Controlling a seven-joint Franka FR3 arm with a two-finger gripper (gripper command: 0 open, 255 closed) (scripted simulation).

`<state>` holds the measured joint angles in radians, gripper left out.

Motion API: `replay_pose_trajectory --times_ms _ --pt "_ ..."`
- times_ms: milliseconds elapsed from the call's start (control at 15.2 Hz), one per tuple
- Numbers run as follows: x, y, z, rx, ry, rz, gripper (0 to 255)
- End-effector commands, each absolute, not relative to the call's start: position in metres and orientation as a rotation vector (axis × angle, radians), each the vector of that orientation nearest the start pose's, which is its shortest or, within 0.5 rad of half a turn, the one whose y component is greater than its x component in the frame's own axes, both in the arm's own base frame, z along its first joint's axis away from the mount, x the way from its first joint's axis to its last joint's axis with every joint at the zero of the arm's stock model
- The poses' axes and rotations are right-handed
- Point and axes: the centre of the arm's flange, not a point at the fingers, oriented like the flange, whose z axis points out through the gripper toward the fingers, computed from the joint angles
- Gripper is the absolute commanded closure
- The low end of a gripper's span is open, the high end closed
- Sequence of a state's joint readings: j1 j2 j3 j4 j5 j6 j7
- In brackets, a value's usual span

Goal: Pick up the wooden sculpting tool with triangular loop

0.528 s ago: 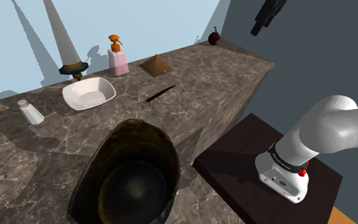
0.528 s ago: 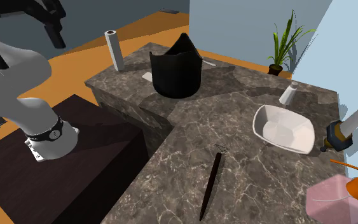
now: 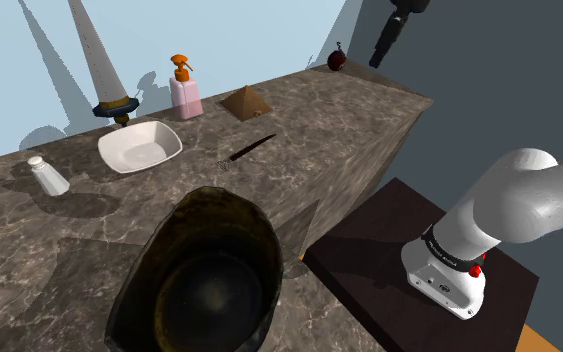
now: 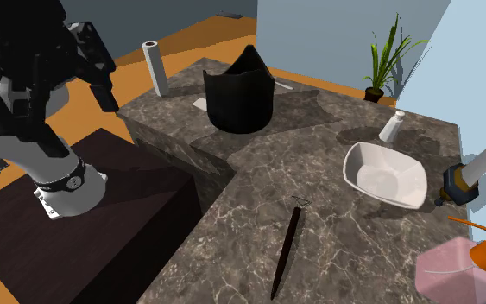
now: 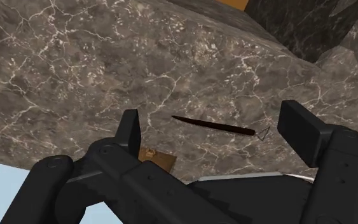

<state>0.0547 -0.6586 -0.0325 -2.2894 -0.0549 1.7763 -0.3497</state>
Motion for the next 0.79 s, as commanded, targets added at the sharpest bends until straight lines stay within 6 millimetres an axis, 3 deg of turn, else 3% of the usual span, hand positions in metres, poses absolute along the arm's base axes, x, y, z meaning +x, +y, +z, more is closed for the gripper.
replay_pose_trajectory --times_ms 0,330,726 --pt "0.385 -0.004 0.581 -3.096 -0.731 -0.206 0" --pt "0.44 -0.005 0.539 -2.987 -1.01 -0.163 0" --pt "0.502 0.008 0.485 -2.823 -1.324 -0.111 0"
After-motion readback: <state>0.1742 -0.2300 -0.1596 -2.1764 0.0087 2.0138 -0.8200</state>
